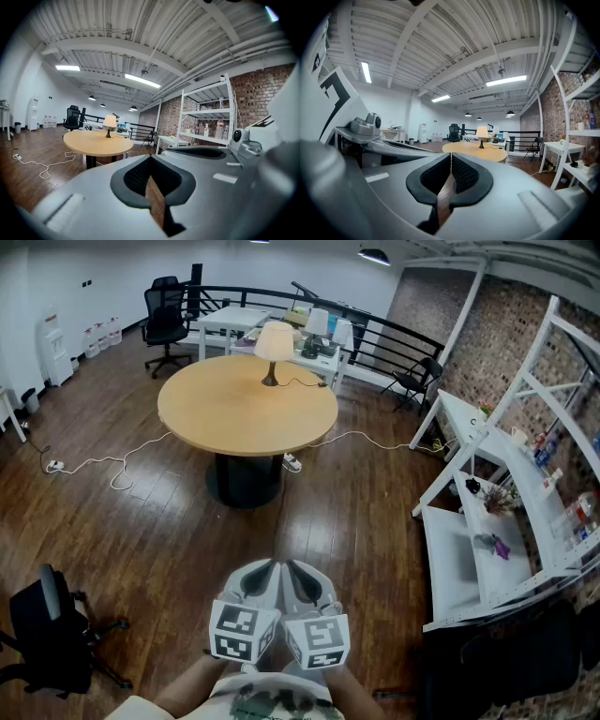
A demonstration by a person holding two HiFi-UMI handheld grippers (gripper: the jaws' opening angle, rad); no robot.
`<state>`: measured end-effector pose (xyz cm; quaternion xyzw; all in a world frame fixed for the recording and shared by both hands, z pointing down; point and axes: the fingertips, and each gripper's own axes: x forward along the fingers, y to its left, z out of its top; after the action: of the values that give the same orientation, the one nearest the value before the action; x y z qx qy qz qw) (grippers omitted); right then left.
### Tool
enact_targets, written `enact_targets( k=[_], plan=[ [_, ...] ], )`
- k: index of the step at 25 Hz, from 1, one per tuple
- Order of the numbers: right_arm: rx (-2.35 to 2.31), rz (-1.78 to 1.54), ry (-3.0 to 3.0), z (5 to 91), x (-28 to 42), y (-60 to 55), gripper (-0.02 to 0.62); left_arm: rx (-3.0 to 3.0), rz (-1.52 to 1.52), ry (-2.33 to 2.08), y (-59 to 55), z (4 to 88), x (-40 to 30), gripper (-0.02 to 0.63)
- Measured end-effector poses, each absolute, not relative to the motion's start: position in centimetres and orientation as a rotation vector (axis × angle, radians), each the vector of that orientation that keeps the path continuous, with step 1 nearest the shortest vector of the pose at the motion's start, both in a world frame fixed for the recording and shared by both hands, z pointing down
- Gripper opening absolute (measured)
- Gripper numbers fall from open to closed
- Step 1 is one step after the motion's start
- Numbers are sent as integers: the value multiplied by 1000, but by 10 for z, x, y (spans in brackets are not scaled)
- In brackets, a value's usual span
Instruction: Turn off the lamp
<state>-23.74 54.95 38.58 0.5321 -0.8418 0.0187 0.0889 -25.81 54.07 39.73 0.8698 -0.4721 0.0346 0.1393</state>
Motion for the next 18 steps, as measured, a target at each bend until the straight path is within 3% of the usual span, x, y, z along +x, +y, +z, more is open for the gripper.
enact_targets(
  k=[18],
  plan=[
    [1634,110,-2527,390,-193,487,9,2544,172,-1415,480,401,-228,-5]
  ],
)
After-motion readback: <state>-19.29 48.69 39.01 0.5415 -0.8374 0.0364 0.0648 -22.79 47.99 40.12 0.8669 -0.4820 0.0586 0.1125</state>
